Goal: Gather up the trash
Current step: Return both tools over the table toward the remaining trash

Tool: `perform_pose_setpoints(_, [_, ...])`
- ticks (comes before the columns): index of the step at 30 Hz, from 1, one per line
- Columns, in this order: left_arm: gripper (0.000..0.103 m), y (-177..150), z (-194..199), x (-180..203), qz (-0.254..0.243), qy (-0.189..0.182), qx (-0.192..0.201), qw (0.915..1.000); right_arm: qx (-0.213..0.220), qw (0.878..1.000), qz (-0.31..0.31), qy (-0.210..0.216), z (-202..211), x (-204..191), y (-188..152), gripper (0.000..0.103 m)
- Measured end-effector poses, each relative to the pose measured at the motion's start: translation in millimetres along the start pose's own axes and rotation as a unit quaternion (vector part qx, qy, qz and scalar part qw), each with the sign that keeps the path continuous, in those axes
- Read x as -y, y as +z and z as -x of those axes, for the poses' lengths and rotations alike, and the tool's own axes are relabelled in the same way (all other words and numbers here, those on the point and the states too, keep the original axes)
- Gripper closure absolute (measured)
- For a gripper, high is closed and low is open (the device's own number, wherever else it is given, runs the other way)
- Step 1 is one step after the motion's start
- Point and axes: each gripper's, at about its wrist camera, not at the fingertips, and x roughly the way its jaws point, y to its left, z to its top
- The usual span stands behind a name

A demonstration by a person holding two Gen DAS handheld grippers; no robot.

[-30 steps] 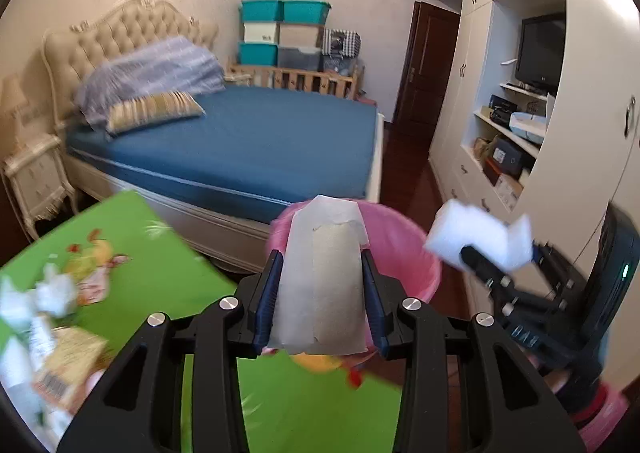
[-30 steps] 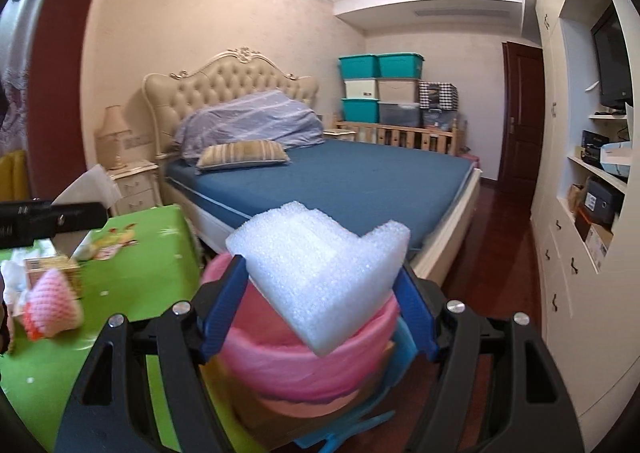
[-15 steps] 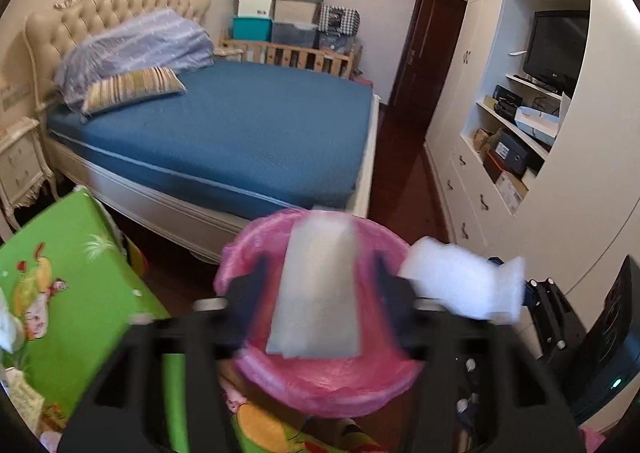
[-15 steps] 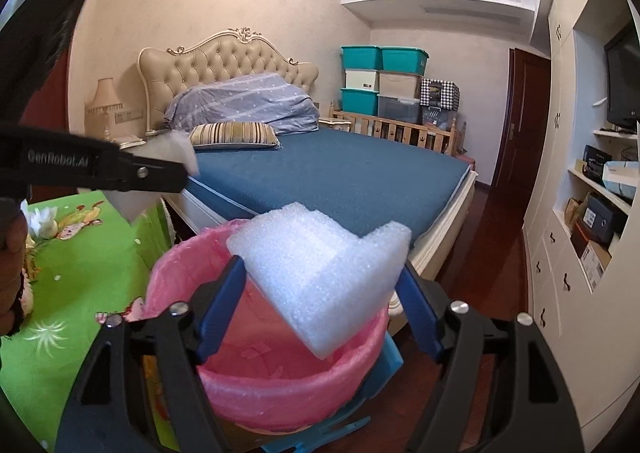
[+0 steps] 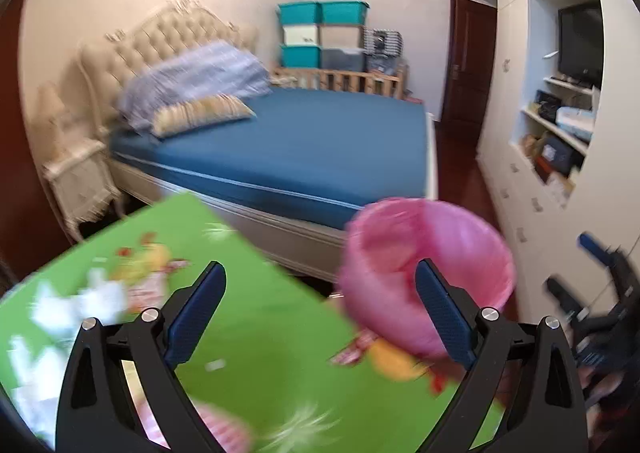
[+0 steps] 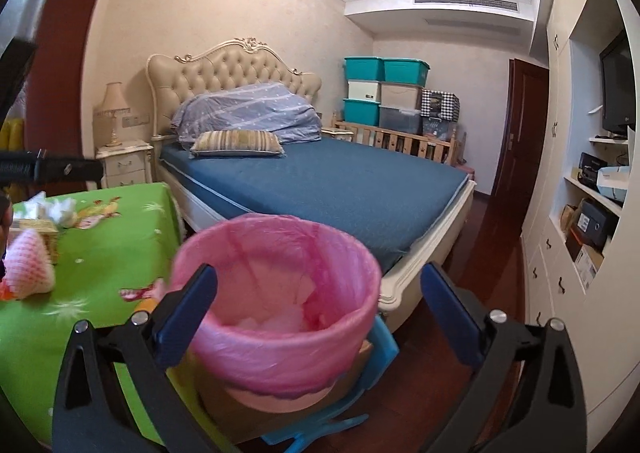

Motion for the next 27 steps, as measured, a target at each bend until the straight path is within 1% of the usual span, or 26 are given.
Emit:
perform_pose_setpoints(3, [0.014,-21.7,40.2,-23.4,0.0,0.028,0.023,0.9993,0.003,1.0,-0.024,0.019,13.3,-16.5,1.5,0.004])
perform_pose_setpoints(6, [0.014,-46.3,72.9,-47.5,0.016,0.038,0.024,0.9989,0.002,0.998,-0.039,0.045,20.8,-41.0,3.3,0.004])
perform_pose_setpoints(9, [0.014,-75.1,106.8,-71.1,0.019,0.062,0.027,0.9975,0.006,0.998,-0.041,0.054,27.1,-75.1,5.4,0.004])
perform_pose_setpoints(13, [0.014,-113.5,148.3,-97.1,0.014,0.095,0.025,0.9951,-0.007,0.994,-0.044,0.096,32.3,-123.9,3.3,0.004])
perform_pose_setpoints(15, [0.014,-136.1,173.1,-113.8,0.015,0.122,0.028,0.992,-0.008,0.992,-0.045,0.119,36.7,-143.6,0.7,0.004])
perform_pose_setpoints(17, [0.014,-159.1,197.2,-130.5,0.025,0.144,0.032,0.9888,-0.02,0.987,-0.044,0.15,38.9,-162.6,-3.0,0.004])
perform_pose_setpoints(19, [0.014,-180.4,215.5,-146.8,0.039,0.156,0.029,0.9866,-0.029,0.985,-0.032,0.166,42.9,-184.7,-8.3,0.004])
perform_pose_setpoints(22, [0.014,-215.5,238.4,-171.9,0.064,0.186,0.02,0.9802,-0.042,0.982,0.006,0.185,48.1,-220.6,-14.4,0.004])
perform_pose_setpoints(27, [0.014,-243.9,257.9,-206.8,0.107,0.221,0.009,0.9693,-0.061,0.97,0.05,0.23,60.5,-274.1,-23.0,0.004])
